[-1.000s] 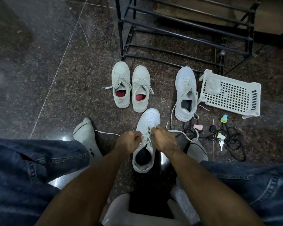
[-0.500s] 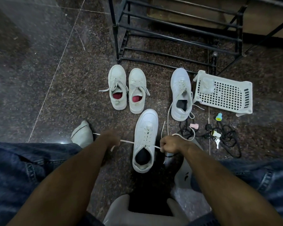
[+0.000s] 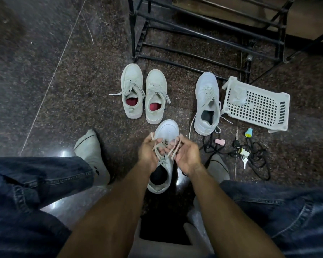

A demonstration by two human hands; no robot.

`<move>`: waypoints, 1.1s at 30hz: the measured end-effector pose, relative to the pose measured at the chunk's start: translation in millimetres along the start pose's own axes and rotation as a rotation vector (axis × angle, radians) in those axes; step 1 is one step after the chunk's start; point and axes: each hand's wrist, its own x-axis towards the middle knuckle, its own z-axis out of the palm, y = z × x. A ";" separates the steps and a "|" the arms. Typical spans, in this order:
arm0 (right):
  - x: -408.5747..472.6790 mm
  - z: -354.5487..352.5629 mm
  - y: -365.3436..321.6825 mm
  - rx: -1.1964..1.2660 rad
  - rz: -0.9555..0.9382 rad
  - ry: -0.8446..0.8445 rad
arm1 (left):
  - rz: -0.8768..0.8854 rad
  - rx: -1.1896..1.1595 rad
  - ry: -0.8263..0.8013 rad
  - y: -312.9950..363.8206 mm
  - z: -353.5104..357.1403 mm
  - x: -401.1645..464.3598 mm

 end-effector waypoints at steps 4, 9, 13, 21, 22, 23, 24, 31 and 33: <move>7.6 -7.2 -5.2 0.054 -0.046 0.223 | 0.044 0.289 0.054 -3.5 -20.6 10.3; 11.1 -24.0 -1.2 0.126 -0.039 0.359 | 0.288 0.729 -0.088 -4.8 -17.1 12.5; 7.6 -8.6 -10.5 0.335 0.003 0.283 | 0.397 1.344 -0.320 -15.0 -11.6 7.9; 4.0 15.2 -26.4 0.307 -0.005 0.182 | 0.256 1.305 -0.325 -15.1 -8.0 11.2; 4.4 12.0 -26.3 0.291 -0.025 0.165 | 0.243 1.268 -0.305 -15.2 -6.4 9.9; 5.8 7.9 -25.7 0.274 -0.057 0.154 | 0.230 1.229 -0.288 -14.8 -4.7 7.8; 5.9 5.6 -25.2 0.240 -0.099 0.149 | 0.220 1.178 -0.273 -13.8 -2.7 4.3; -0.3 -15.4 7.1 -0.576 -0.075 0.175 | 0.138 0.998 -0.138 -8.0 -5.8 5.4; -0.4 -16.9 15.6 -0.628 -0.105 0.176 | 0.139 0.995 -0.127 -7.5 -6.0 5.0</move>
